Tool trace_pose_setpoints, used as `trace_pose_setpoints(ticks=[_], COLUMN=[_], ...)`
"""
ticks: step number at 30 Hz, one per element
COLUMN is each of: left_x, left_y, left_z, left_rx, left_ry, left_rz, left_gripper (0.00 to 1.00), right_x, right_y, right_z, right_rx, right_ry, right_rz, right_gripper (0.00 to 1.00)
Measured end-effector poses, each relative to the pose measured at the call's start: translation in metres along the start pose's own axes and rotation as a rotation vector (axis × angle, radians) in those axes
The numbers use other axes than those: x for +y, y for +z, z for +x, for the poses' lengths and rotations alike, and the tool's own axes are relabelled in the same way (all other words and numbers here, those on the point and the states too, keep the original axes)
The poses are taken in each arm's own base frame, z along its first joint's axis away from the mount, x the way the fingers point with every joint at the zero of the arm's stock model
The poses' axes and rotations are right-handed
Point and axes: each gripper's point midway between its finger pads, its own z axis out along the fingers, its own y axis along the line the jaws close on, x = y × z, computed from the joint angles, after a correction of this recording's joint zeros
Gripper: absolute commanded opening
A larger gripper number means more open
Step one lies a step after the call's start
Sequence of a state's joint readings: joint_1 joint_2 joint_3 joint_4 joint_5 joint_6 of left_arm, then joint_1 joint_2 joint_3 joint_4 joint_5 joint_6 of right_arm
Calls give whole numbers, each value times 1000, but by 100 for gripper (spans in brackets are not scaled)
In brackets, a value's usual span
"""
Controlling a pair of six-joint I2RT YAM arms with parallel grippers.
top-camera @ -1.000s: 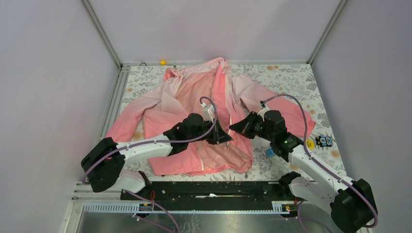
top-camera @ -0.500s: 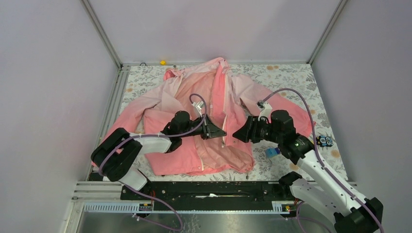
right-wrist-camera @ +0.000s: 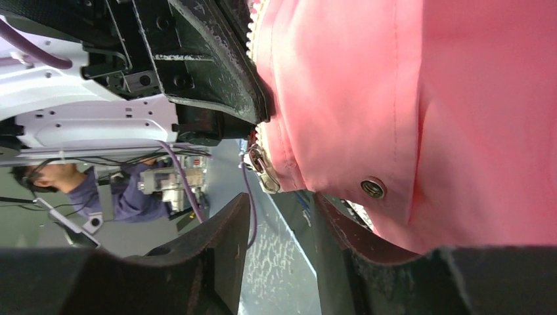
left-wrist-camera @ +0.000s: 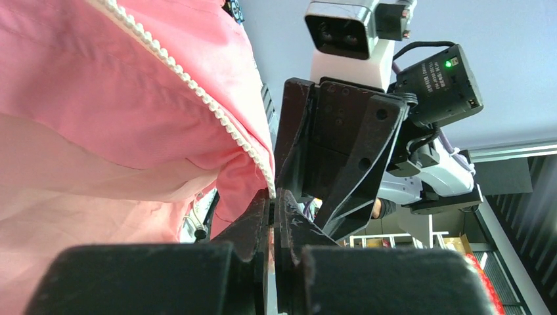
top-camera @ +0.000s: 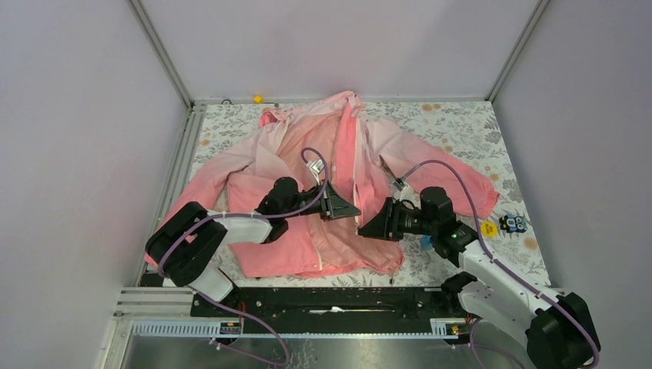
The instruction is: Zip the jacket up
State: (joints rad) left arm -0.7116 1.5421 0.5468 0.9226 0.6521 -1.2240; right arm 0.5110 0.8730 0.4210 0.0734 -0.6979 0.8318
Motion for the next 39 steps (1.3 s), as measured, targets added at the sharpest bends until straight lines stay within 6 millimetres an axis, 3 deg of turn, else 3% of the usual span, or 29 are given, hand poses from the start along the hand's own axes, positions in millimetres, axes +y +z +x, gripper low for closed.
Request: trace_pose_setpoints(ticks=[6,10,18,26,39], left_x=[-1,-1,0,2,0], left_y=[-1,-1,0,0,2], left_z=[3,11,18,19,17], left_rx=[10,32,54,53,45], left_ry=[24,51,79,77,81], left_rz=[-10,-27,-40,-49,-47], left_gripper=[0,0,0,0,0], right_x=[6,11,13,8,-1], right_y=[3,3,5,7,8], right_z=[0,-3,-6,-4,2], right_rx=[-9,-21,-27,-24,-17], right_ry=[58,57,63,69,80], right_rz=[-56,-74,-84,-85,-76], right_gripper=[46,39,33,38,37])
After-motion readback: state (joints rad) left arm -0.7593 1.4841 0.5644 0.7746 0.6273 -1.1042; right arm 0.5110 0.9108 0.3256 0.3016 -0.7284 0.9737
